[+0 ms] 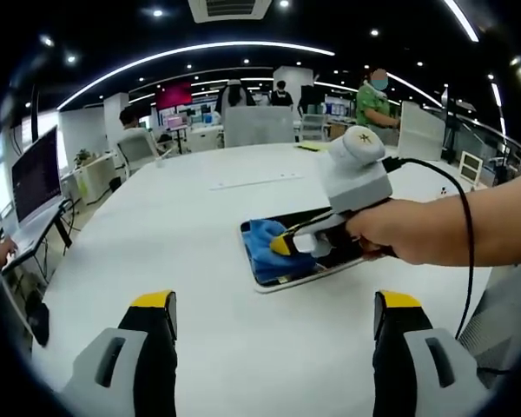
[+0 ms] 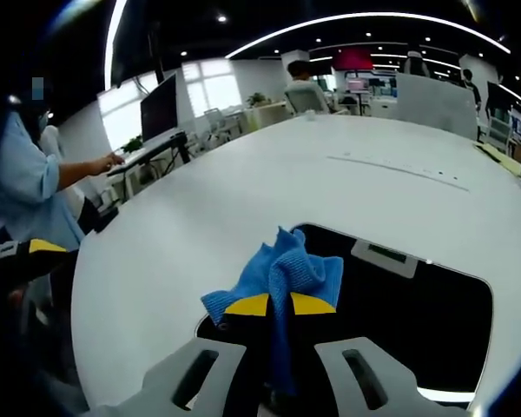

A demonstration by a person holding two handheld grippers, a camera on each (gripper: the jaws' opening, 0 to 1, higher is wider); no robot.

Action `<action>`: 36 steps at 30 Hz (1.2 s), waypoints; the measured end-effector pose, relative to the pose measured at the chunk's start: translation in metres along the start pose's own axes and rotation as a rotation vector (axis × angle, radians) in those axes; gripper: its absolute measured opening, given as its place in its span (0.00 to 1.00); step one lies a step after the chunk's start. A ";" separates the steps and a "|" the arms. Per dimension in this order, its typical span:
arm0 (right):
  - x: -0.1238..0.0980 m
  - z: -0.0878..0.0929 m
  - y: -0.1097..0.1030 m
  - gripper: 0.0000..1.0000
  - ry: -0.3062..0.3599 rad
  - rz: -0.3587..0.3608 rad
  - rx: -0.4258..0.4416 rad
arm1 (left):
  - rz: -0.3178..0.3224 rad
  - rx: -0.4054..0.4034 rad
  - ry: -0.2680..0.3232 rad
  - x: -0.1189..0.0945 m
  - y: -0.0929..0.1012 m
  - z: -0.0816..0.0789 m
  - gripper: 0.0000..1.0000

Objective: Wipe the mirror surface with the cleaning cloth until all visible marks leave the cleaned area.

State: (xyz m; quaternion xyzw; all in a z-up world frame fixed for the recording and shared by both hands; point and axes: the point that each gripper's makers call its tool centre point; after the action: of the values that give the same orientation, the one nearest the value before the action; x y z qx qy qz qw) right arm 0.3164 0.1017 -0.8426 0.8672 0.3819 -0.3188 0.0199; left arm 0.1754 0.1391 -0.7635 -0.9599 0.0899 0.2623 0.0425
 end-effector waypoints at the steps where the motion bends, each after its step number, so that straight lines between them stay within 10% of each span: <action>1: 0.000 0.001 -0.001 0.03 0.000 -0.001 -0.001 | 0.000 -0.001 -0.002 0.000 0.000 0.000 0.95; 36: -0.006 0.007 -0.008 0.03 0.009 -0.029 -0.083 | 0.001 -0.001 -0.007 0.000 0.000 0.001 0.94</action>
State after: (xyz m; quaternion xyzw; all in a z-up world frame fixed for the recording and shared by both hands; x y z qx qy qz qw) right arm 0.3046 0.1018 -0.8429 0.8614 0.4076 -0.2990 0.0493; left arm 0.1742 0.1390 -0.7645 -0.9589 0.0904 0.2657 0.0423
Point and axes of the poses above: the point that each gripper's makers call its tool centre point, and the gripper's own axes: x roughly forward along the fingers, y roughly to its right, z roughly out of its underside, and after that the axes turned 4 degrees about -z, right-handed
